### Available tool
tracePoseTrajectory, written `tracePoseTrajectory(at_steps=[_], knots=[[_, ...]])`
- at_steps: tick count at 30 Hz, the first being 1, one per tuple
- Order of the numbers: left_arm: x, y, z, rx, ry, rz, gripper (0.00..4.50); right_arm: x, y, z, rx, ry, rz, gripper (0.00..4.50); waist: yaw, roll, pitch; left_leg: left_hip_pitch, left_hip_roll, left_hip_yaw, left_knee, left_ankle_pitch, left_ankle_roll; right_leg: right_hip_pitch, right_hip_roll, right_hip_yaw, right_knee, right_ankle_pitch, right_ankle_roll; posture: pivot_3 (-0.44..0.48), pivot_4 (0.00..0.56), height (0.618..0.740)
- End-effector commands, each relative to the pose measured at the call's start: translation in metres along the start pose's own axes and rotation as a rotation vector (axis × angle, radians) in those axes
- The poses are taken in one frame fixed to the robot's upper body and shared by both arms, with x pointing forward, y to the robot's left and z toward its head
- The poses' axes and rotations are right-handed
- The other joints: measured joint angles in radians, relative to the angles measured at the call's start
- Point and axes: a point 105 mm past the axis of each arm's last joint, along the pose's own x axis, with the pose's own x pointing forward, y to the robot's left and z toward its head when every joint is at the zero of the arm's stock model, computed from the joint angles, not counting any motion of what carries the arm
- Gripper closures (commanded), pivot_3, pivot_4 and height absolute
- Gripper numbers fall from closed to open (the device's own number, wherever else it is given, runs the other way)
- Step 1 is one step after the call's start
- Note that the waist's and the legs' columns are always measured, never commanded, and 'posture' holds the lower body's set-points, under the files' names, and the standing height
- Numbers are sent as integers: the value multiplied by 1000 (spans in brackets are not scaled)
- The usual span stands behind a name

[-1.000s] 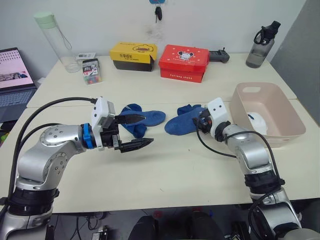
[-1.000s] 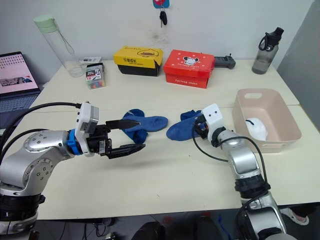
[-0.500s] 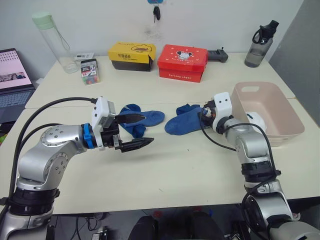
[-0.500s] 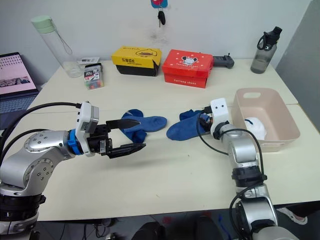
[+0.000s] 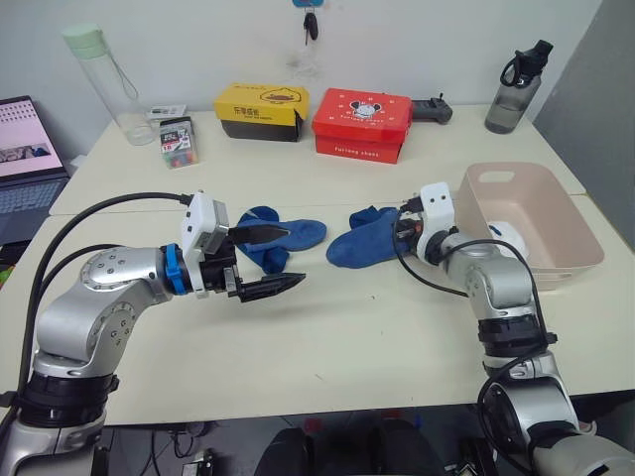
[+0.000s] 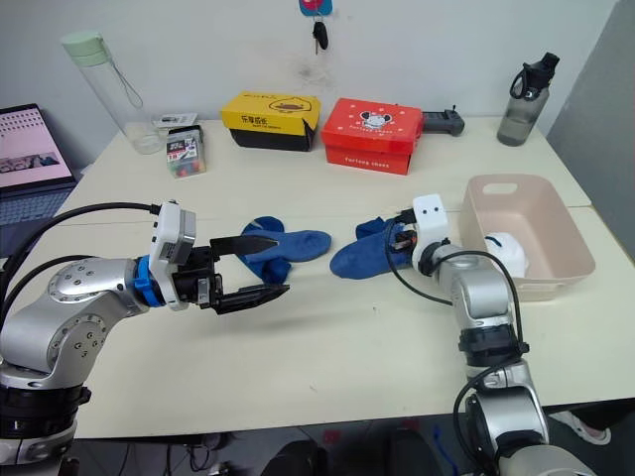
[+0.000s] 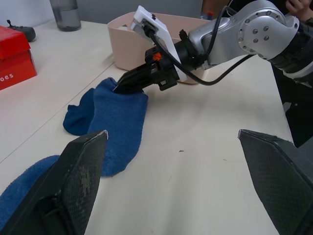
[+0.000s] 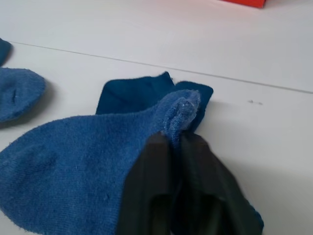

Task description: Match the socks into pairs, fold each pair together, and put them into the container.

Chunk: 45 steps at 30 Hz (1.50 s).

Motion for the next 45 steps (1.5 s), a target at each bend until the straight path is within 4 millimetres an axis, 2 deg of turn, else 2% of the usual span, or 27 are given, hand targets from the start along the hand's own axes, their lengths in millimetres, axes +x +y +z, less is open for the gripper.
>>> tracePoseTrajectory(at_steps=[1,6,9,13,18,23,28,31,34,37,40,43,45], knots=[[0,-1,6,33,-12,0,0,-8,9,25,-64,-106,36,4483,0,0,0,0,0,0,0,0,0,0,0,0,0,0,0,0,150,740],[-6,0,3,29,14,12,0,-27,26,40,-63,-156,138,4483,0,0,0,0,0,0,0,0,0,0,0,0,0,0,0,0,150,740],[-11,-2,-1,23,44,6,0,-42,35,37,43,-133,203,4483,0,0,0,0,0,-1,0,0,0,0,0,0,0,0,0,0,150,740],[-15,-7,-8,6,72,-12,0,-59,41,18,207,-57,219,4483,2,0,0,0,0,-1,-1,0,0,0,0,0,0,0,0,0,150,740],[-19,-17,-22,-13,137,-67,0,-77,41,-12,327,41,186,4483,8,0,0,0,0,-2,-1,0,0,0,0,0,0,0,0,0,150,740],[-22,-24,-31,-2,186,-112,0,-94,41,-33,436,107,190,4483,9,1,0,0,0,-1,-2,0,0,-1,0,0,0,0,0,0,150,740],[-19,-32,-41,12,217,-165,0,-109,45,-54,467,162,237,4483,10,1,0,0,0,-1,-2,-1,1,-1,0,0,-1,0,0,0,150,740],[-12,-32,-44,31,214,-188,0,-111,43,-62,474,191,220,4483,11,1,0,0,0,-1,-2,-2,3,0,0,0,-1,0,0,0,150,740],[2,-29,-46,70,205,-199,0,-109,32,-65,418,189,137,4483,13,1,0,0,0,-1,-2,-2,3,0,0,0,-1,0,0,0,150,740],[18,-27,-49,111,198,-214,0,-114,25,-62,287,155,107,3789,15,1,0,0,0,-1,-2,-1,3,0,0,0,-1,0,0,0,150,740],[37,-25,-51,155,186,-242,0,-124,15,-58,162,110,96,2771,18,1,0,0,-1,-1,-1,-1,2,1,0,0,-3,0,0,0,150,740],[53,-18,-55,177,183,-247,0,-135,13,-51,-59,58,156,1749,17,1,0,0,-1,-1,-1,-2,3,2,0,0,-3,0,1,0,150,740],[59,-13,-58,184,185,-248,0,-140,12,-50,-177,43,190,1749,15,0,0,0,-1,0,0,-2,3,3,1,-1,-3,0,1,0,150,740]])
